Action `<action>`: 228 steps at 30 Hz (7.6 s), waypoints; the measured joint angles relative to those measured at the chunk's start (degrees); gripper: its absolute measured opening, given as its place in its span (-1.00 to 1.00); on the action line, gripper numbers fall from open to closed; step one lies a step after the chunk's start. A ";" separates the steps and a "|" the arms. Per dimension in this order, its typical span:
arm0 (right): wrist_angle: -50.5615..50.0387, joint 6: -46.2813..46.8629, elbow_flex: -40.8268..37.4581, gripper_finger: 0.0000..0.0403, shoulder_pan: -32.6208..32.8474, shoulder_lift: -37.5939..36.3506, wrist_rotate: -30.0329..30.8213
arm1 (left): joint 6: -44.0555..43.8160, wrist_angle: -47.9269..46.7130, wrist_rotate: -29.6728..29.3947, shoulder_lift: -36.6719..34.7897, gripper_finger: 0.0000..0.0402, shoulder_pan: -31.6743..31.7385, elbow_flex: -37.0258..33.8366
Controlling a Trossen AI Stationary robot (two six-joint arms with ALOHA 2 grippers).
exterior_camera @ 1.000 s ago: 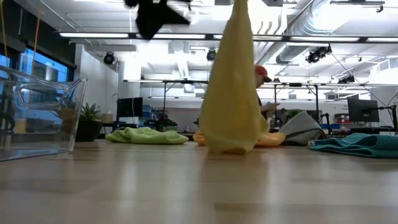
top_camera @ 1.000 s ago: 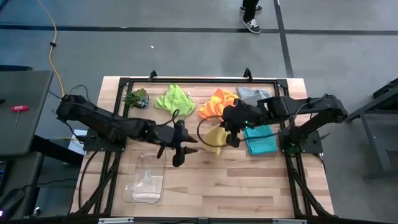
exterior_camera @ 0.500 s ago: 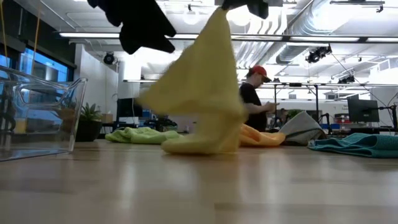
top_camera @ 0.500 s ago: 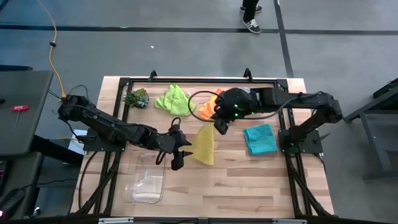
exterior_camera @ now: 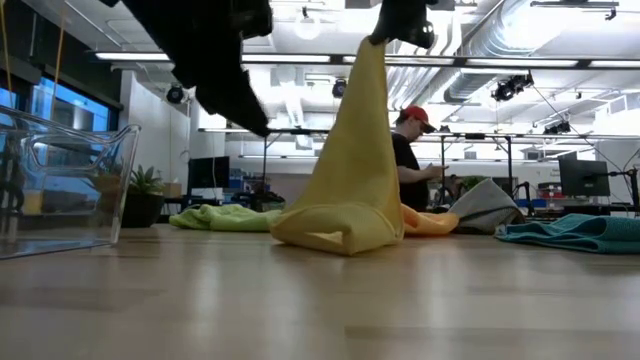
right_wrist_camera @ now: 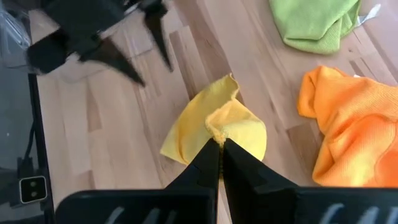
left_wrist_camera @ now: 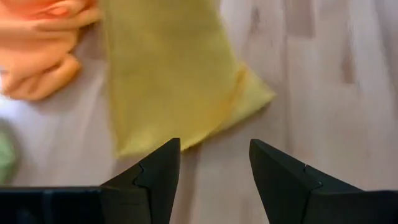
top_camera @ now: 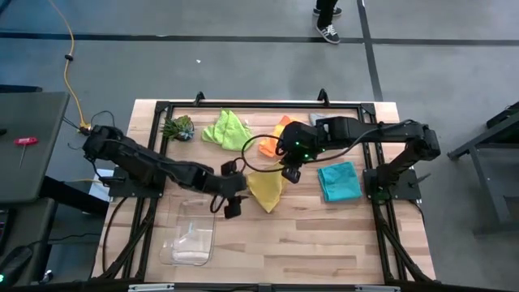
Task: Fold microfiber towels
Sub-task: Fold the yellow towel
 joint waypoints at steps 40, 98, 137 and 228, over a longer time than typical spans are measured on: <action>-0.02 -1.31 0.00 -1.00 0.39 -0.08 0.66 | 29.46 5.72 34.81 14.40 -0.64 24.57 0.02; -15.62 2.22 -1.05 -1.00 15.90 -3.33 20.65 | 27.30 -21.41 4.22 -12.60 -1.00 6.58 12.11; 1.64 23.84 -11.51 -1.00 34.38 13.62 -8.64 | -24.28 17.13 18.96 4.63 -1.00 -17.27 -7.31; -14.99 -6.63 -2.21 -1.00 2.91 -21.68 25.79 | 38.49 -14.96 -4.21 -17.62 -1.00 18.38 20.87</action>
